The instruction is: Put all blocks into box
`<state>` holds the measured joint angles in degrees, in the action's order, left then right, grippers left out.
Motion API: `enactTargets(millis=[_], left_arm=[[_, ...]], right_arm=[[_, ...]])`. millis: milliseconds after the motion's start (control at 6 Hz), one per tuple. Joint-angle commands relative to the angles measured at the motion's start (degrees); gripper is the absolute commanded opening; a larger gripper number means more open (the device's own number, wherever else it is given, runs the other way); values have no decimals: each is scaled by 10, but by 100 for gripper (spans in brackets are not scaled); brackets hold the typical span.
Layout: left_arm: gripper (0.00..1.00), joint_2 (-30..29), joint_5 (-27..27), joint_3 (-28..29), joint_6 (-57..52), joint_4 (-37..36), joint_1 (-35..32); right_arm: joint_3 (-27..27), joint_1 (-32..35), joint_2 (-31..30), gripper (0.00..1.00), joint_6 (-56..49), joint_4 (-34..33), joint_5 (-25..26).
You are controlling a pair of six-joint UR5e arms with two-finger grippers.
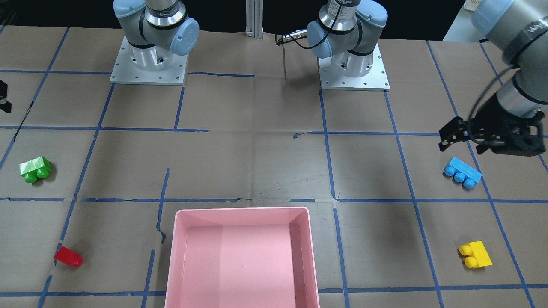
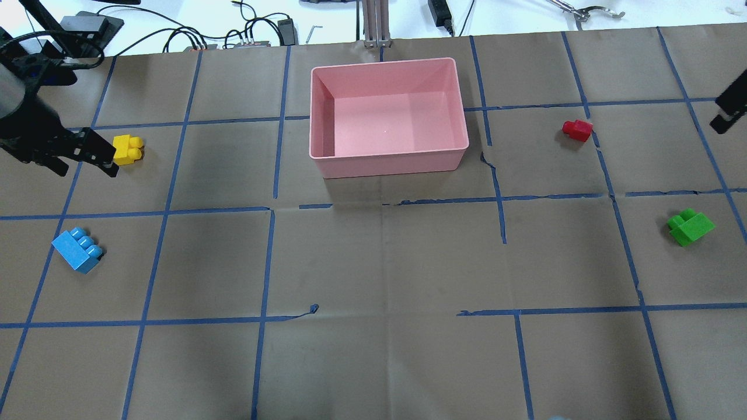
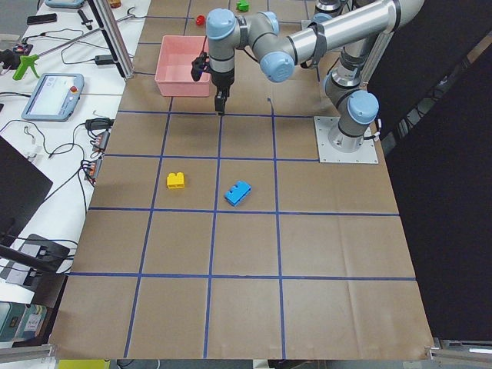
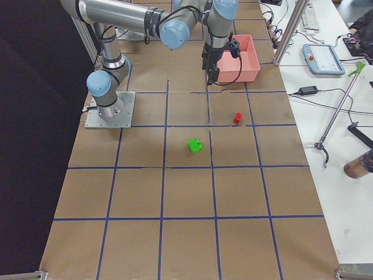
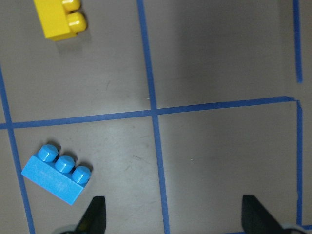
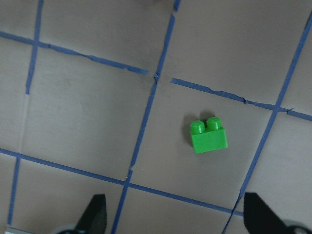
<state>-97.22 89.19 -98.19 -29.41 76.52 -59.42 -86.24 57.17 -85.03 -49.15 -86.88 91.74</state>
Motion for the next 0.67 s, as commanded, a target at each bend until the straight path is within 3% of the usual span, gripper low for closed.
enactTargets(millis=[0, 167, 333, 500], left_arm=[[96, -90, -41, 2, 125, -100, 112], [91, -128, -37, 3, 255, -146, 126], [93, -152, -35, 4, 351, -153, 126], [95, -172, -34, -1, 376, -153, 126]], right_arm=[[-75, -99, -3, 100, -149, -104, 3], [-112, -121, -3, 100, -175, -139, -2], [-144, -123, -1, 100, -173, -156, -8], [-167, -123, 4, 100, -172, -173, -9]])
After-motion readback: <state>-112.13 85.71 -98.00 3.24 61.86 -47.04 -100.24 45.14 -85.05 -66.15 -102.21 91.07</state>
